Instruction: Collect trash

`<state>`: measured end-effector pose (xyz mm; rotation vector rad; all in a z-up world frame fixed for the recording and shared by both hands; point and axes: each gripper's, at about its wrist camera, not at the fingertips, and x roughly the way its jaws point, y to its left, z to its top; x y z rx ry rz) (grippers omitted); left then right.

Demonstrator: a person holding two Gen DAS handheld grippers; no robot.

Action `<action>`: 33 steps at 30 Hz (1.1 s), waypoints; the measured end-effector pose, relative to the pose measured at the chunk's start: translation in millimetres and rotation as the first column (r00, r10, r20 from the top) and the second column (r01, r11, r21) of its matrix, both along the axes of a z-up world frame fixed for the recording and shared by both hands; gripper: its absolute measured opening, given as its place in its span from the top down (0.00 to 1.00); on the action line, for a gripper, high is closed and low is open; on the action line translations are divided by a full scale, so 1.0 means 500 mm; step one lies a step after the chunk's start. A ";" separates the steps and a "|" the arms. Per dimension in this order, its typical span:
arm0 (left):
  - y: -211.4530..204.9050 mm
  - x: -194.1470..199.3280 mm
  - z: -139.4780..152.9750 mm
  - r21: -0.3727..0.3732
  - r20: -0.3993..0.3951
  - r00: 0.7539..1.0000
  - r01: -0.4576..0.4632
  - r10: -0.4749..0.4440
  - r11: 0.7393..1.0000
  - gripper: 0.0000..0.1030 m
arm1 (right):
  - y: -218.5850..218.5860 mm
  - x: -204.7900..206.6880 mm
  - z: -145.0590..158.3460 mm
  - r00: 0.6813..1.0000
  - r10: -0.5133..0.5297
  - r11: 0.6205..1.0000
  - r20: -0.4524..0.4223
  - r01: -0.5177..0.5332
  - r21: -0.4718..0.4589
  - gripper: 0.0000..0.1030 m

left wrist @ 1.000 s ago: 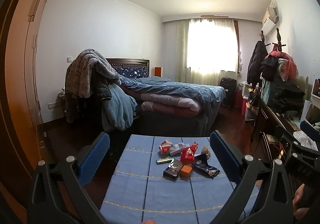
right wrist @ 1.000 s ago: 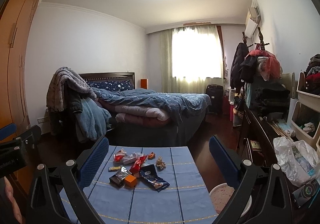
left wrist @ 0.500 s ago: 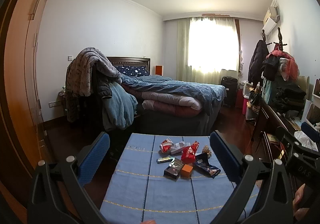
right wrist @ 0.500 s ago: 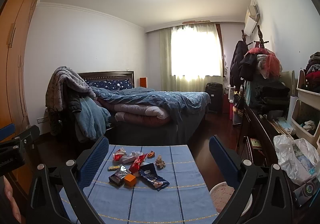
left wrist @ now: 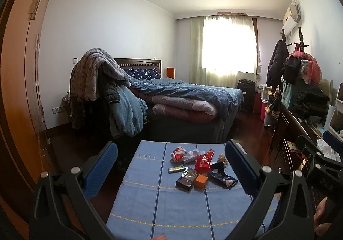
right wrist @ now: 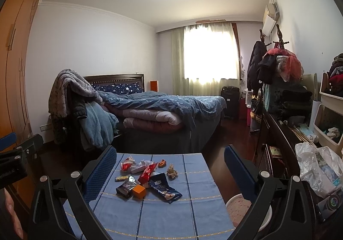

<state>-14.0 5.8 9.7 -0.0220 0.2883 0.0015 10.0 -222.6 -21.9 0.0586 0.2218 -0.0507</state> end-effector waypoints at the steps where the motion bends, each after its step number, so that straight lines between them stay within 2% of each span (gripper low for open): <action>1: -0.001 0.003 -0.002 0.000 -0.003 1.000 -0.001 0.001 1.000 0.03 | -0.002 0.004 -0.002 1.000 -0.001 1.000 -0.004 0.001 0.000 0.03; 9: 0.000 0.052 -0.029 -0.001 -0.051 0.999 -0.004 0.004 1.000 0.03 | -0.004 0.044 -0.032 0.999 0.002 1.000 -0.047 -0.002 0.006 0.03; 15: 0.011 0.136 -0.093 -0.003 -0.144 0.990 -0.009 0.009 1.000 0.03 | -0.014 0.102 -0.083 0.992 0.036 0.999 -0.118 -0.032 0.035 0.03; 18: 0.021 0.206 -0.156 -0.013 -0.232 0.973 0.010 -0.013 1.000 0.03 | -0.019 0.147 -0.131 0.982 0.049 0.998 -0.181 -0.041 0.045 0.03; 22: 0.021 0.325 -0.266 0.000 -0.354 0.935 0.006 -0.006 1.000 0.03 | -0.021 0.208 -0.196 0.966 0.055 0.998 -0.254 -0.045 0.044 0.03; 27: 0.004 0.452 -0.380 0.009 -0.440 0.898 0.015 -0.009 1.000 0.03 | -0.022 0.290 -0.278 0.931 0.081 0.996 -0.357 -0.060 0.067 0.03; 33: -0.035 0.575 -0.495 0.099 -0.537 0.843 0.078 -0.013 0.992 0.03 | -0.024 0.345 -0.321 0.908 0.093 0.995 -0.409 -0.074 0.061 0.03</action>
